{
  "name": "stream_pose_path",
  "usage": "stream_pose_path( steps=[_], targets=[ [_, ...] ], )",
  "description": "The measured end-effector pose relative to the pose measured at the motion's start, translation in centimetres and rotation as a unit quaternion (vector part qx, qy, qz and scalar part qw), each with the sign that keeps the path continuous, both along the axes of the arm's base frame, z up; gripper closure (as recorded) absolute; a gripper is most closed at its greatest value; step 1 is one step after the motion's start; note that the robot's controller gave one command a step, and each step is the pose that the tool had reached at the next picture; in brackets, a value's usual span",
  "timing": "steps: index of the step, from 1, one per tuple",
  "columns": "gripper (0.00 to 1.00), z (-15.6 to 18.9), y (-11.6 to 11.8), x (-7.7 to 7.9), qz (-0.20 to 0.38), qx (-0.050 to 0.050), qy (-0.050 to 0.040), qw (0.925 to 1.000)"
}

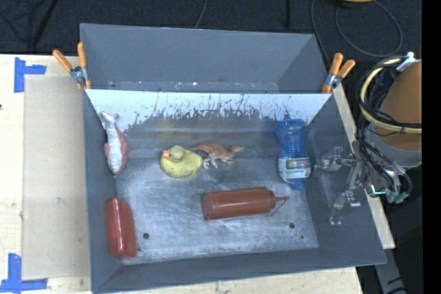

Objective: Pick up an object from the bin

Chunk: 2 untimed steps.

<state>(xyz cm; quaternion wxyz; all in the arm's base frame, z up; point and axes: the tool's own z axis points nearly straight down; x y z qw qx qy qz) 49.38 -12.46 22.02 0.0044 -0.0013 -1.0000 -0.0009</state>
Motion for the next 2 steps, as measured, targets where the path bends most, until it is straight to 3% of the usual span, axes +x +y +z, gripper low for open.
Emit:
stream_pose_path(
  steps=[1,2],
  targets=[
    [0.00,0.4,0.1,0.2,0.002,-0.001,-0.0038,1.0000],
    [0.00,-5.5,3.0,1.7,0.043,-0.001,-0.0058,0.9991]
  ],
)
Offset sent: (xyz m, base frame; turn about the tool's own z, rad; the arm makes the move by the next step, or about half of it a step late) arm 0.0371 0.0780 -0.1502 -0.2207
